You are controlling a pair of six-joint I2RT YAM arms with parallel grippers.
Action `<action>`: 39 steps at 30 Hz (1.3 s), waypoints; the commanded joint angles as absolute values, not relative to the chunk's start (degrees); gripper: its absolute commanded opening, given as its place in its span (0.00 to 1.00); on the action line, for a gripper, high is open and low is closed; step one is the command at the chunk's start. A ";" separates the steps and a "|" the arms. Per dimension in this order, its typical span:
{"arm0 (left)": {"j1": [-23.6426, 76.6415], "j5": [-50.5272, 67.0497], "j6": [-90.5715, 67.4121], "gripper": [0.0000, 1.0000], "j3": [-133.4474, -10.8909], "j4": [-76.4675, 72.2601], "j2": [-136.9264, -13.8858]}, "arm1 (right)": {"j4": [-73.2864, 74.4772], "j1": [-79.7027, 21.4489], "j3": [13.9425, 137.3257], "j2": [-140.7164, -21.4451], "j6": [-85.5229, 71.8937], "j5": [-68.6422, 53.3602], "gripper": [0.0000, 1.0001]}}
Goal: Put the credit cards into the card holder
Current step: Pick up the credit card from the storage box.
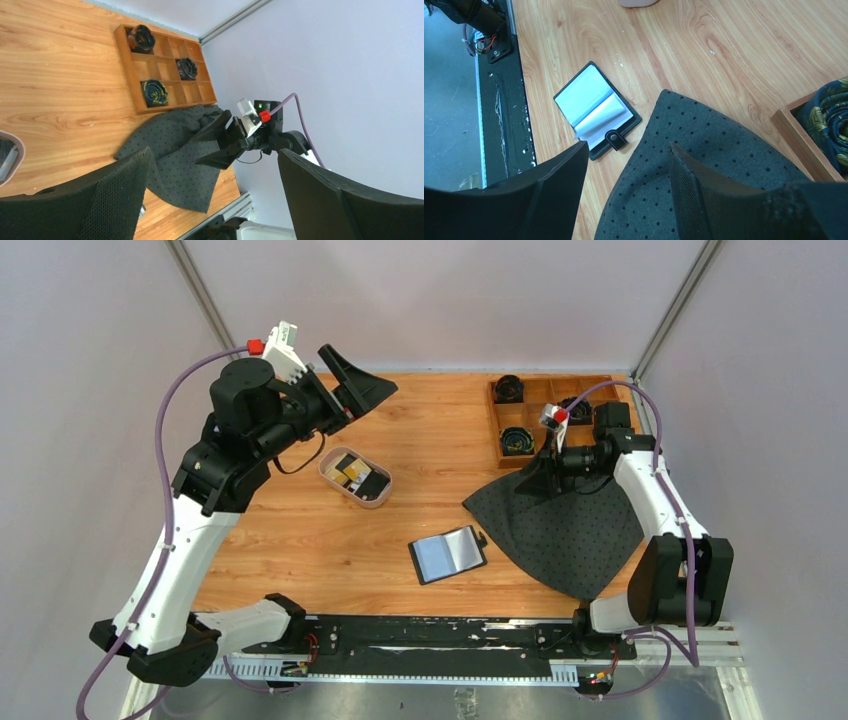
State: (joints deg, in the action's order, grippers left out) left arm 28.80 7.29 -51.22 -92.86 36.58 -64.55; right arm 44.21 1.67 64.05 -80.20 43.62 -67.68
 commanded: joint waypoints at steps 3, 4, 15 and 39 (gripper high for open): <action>29.71 10.09 -48.51 1.00 -93.71 37.18 -64.08 | 45.53 2.72 63.72 -79.06 44.91 -69.28 0.63; 29.71 9.80 -47.12 1.00 -93.52 37.18 -63.73 | 45.53 2.77 63.72 -78.90 44.91 -69.26 0.63; 29.64 11.97 -27.03 1.00 -74.42 27.27 -57.81 | 45.55 2.81 63.03 -75.91 45.60 -71.90 0.63; 28.82 2.86 -4.85 1.00 -49.19 22.63 -56.40 | 38.55 -4.07 59.94 -74.35 39.48 -63.99 0.62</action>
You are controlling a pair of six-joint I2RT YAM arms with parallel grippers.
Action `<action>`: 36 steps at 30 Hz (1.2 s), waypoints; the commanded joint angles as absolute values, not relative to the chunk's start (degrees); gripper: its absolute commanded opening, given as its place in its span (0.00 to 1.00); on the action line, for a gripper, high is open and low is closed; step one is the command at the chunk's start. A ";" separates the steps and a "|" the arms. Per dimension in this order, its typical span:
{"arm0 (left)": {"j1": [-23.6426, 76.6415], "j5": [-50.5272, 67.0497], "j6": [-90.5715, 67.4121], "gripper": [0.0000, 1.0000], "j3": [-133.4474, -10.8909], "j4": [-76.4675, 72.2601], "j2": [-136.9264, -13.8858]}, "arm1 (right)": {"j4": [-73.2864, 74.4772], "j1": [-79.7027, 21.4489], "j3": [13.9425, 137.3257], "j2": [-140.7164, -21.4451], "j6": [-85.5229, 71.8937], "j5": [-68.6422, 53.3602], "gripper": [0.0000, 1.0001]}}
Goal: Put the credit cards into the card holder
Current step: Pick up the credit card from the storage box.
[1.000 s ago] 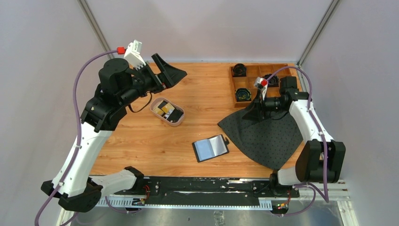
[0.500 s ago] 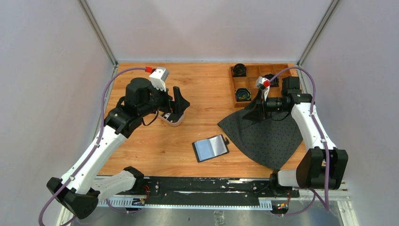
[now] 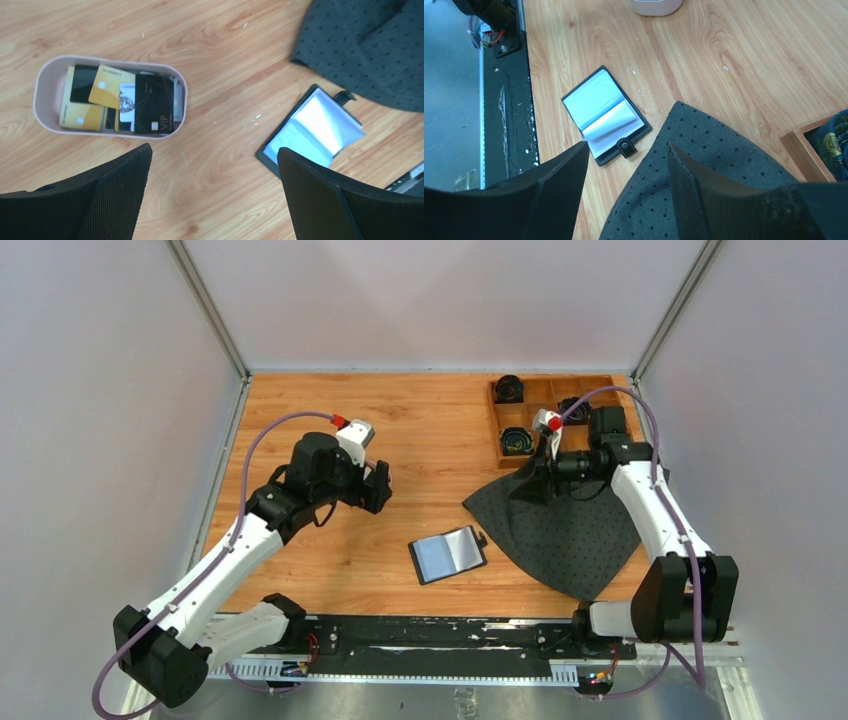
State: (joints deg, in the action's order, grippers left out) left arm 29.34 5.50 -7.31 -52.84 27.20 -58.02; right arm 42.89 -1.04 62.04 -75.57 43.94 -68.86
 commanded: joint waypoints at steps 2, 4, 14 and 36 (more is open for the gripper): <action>28.23 2.31 -4.63 1.00 -47.08 20.24 -55.98 | 33.72 -6.38 58.61 -73.75 35.06 -58.72 0.62; 26.88 3.21 -5.04 1.00 -45.99 17.95 -56.58 | 29.83 -9.65 57.80 -73.21 31.12 -51.46 0.61; 19.08 13.96 -2.00 0.88 -58.23 26.00 -75.91 | 26.59 -16.30 58.46 -74.30 25.40 -45.44 0.60; 10.61 15.81 -0.69 0.69 -71.48 33.49 -101.31 | 29.77 -16.26 60.30 -78.48 27.56 -46.88 0.60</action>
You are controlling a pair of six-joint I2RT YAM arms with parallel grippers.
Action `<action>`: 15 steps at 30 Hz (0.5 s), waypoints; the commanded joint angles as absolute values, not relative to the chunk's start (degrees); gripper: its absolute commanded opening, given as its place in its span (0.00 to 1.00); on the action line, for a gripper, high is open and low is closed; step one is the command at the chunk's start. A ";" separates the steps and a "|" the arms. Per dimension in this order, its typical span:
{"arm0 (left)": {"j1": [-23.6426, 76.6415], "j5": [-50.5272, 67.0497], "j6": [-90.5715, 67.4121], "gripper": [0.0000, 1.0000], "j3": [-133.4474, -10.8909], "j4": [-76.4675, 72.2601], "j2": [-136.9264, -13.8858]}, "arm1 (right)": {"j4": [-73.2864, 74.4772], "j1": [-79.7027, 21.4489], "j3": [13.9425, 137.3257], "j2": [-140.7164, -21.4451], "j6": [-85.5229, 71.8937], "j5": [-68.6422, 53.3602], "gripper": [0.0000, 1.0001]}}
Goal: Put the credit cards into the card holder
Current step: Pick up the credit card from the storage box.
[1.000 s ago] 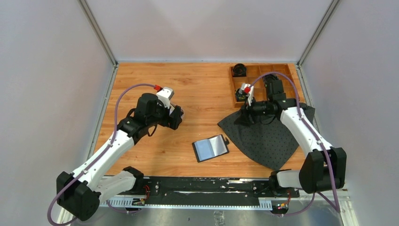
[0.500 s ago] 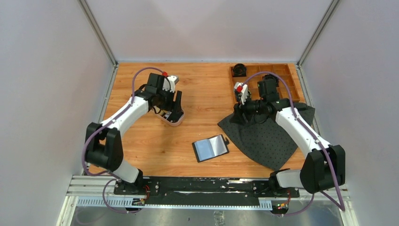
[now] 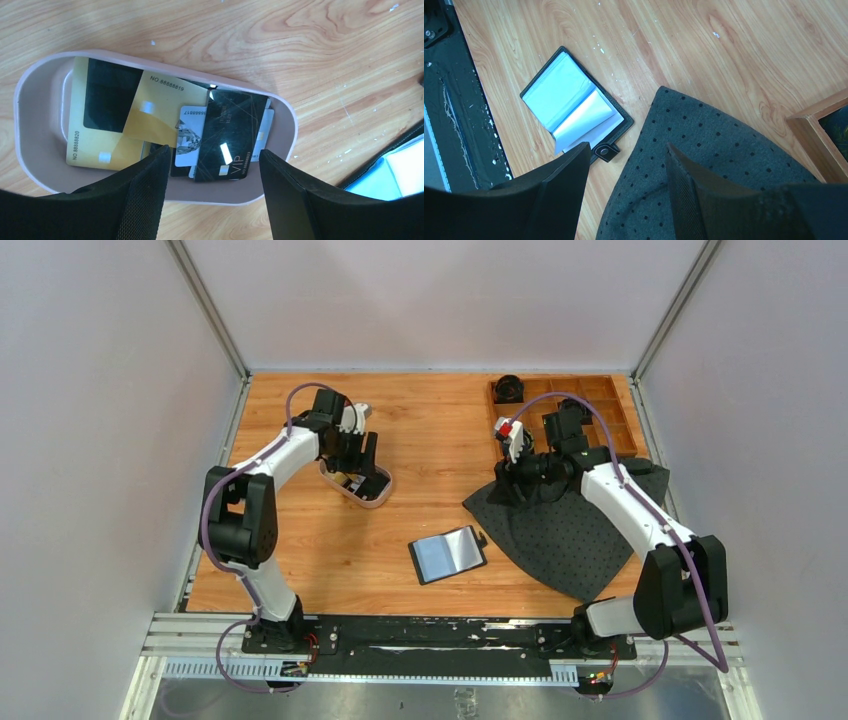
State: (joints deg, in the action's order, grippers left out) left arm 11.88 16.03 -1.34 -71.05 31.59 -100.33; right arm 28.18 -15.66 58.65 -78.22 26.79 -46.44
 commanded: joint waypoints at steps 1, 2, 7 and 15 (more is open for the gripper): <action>10.45 15.77 -0.87 0.69 -71.39 33.50 -101.33 | 29.79 -16.22 60.29 -78.49 27.64 -47.00 0.60; 10.31 15.85 -1.02 0.68 -71.30 33.34 -101.38 | 29.83 -16.21 60.34 -78.48 27.66 -47.02 0.60; 9.40 17.10 -1.05 0.66 -71.90 34.30 -103.18 | 30.01 -16.26 60.38 -78.38 27.82 -47.11 0.60; 7.70 18.28 -1.65 0.58 -72.16 35.23 -104.74 | 30.21 -16.22 60.39 -78.21 28.07 -47.45 0.60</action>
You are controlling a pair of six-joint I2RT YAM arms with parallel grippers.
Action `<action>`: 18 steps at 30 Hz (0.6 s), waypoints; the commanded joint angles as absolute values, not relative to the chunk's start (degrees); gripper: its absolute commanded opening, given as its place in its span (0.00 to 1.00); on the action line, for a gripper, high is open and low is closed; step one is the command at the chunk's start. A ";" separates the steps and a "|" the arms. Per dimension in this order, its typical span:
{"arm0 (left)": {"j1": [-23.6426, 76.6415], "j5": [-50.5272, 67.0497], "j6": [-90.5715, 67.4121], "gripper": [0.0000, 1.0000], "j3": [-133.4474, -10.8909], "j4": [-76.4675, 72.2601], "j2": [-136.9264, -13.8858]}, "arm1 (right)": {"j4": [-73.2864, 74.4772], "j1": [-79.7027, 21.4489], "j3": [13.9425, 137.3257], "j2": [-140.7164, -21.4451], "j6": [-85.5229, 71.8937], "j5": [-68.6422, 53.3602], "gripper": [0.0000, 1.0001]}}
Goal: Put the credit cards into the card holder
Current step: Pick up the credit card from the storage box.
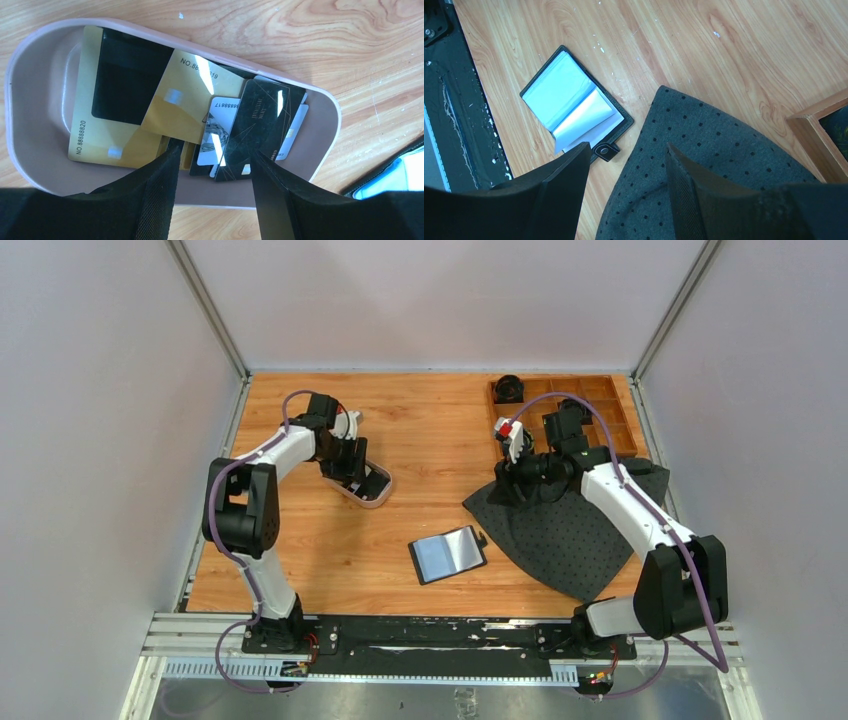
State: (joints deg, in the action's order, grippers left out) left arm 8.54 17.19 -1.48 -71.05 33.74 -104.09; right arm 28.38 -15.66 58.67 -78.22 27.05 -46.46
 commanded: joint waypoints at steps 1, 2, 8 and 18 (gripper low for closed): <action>7.58 18.47 -1.67 0.58 -72.16 35.18 -104.84 | 30.23 -16.25 60.38 -78.22 28.11 -47.53 0.60; 7.52 18.63 -1.67 0.57 -72.16 35.20 -105.06 | 30.23 -16.26 60.38 -78.20 28.08 -47.55 0.60; 7.30 20.82 -1.66 0.55 -72.76 36.52 -107.09 | 30.37 -16.26 60.39 -78.13 28.32 -47.55 0.60; 7.29 25.37 -2.28 0.43 -72.90 37.21 -107.16 | 30.44 -16.31 60.46 -78.18 28.42 -47.55 0.60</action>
